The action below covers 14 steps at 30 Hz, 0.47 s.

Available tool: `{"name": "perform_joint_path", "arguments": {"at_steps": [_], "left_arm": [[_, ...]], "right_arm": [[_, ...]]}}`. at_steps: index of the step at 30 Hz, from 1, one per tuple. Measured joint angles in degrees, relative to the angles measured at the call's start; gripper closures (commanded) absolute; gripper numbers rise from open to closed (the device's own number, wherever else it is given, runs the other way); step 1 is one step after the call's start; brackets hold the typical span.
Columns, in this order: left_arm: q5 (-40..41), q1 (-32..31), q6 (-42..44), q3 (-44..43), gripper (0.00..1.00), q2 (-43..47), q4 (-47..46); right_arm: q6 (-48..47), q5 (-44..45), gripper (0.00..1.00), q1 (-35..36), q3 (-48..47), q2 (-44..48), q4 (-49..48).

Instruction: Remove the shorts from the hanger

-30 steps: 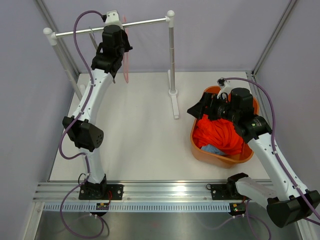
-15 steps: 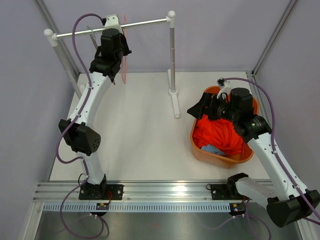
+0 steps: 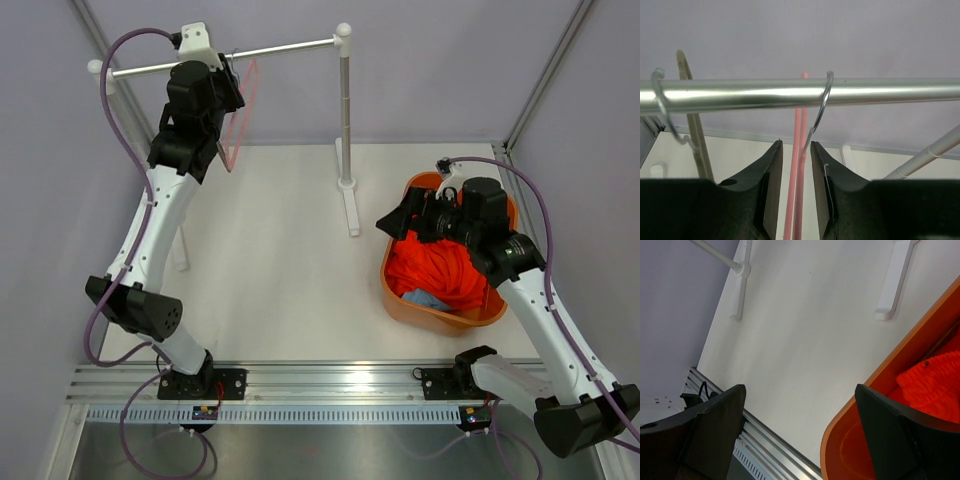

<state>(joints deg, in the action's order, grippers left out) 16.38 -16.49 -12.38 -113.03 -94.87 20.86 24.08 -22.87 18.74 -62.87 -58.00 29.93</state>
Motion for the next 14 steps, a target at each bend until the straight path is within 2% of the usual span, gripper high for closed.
{"name": "perform_joint_path", "arguments": {"at_steps": [6, 14], "left_arm": [[-0.13, -0.13, 0.42, 4.11, 0.66, 5.79, 0.42], [-1.79, -1.73, 0.57, 6.71, 0.61, 17.05, 4.00]], "right_arm": [[-0.55, 1.18, 0.01, 0.00, 0.00, 2.69, 1.16], [-0.26, 1.25, 0.01, 0.00, 0.22, 10.62, 1.29]]}}
